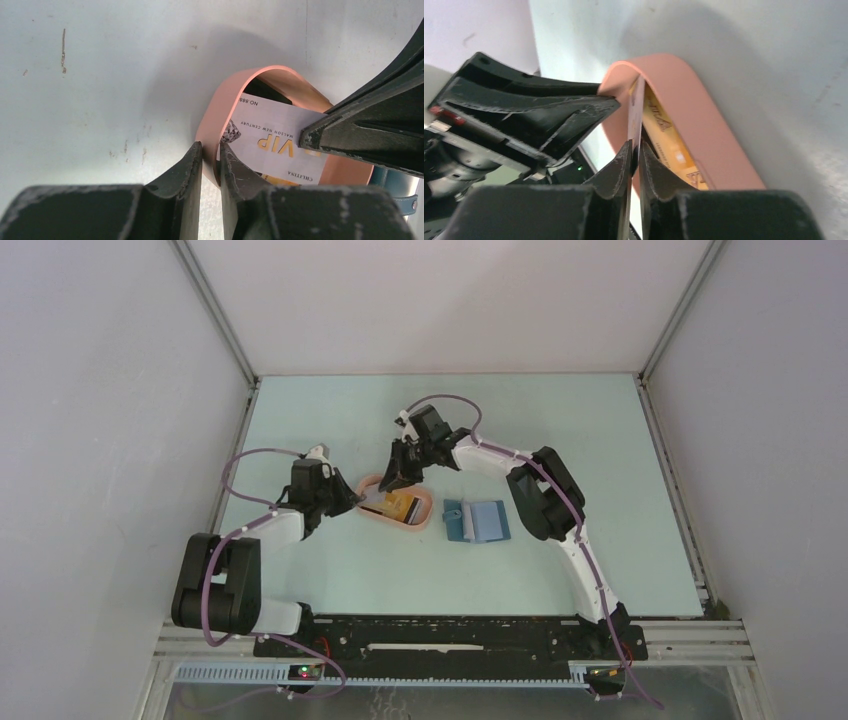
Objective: Put the credit cards into the card holder
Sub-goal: Pick up the credit card from the storage box.
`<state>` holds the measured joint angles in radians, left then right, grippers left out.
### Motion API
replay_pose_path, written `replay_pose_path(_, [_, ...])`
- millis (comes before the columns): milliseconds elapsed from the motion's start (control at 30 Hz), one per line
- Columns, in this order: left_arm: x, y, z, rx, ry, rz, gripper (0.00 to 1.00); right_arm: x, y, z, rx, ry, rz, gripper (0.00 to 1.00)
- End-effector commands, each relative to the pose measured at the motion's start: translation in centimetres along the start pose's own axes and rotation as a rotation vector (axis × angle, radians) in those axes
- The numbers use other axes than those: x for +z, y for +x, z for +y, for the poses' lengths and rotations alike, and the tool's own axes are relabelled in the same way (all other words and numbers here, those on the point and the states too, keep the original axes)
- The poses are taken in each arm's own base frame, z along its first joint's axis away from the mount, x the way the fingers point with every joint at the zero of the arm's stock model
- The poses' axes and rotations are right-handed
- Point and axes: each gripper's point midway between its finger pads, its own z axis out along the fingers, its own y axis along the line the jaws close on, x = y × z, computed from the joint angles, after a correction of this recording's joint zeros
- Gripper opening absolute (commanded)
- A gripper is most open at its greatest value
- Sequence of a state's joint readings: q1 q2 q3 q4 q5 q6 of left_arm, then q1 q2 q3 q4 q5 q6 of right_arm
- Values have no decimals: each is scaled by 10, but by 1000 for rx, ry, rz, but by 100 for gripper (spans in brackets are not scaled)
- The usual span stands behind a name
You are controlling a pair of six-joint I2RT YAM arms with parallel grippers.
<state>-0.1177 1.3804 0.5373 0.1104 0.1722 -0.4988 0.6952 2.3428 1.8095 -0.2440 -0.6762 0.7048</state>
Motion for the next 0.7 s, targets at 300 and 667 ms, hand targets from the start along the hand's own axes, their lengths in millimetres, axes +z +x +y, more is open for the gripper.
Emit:
replay_pose_path(300, [-15, -11, -9, -3, 22, -63, 32, -30, -22, 18, -119, 72, -91, 0])
replay_pose_path(667, [-51, -31, -25, 25, 79, -181, 43, -68, -20, 39, -230, 18, -116, 0])
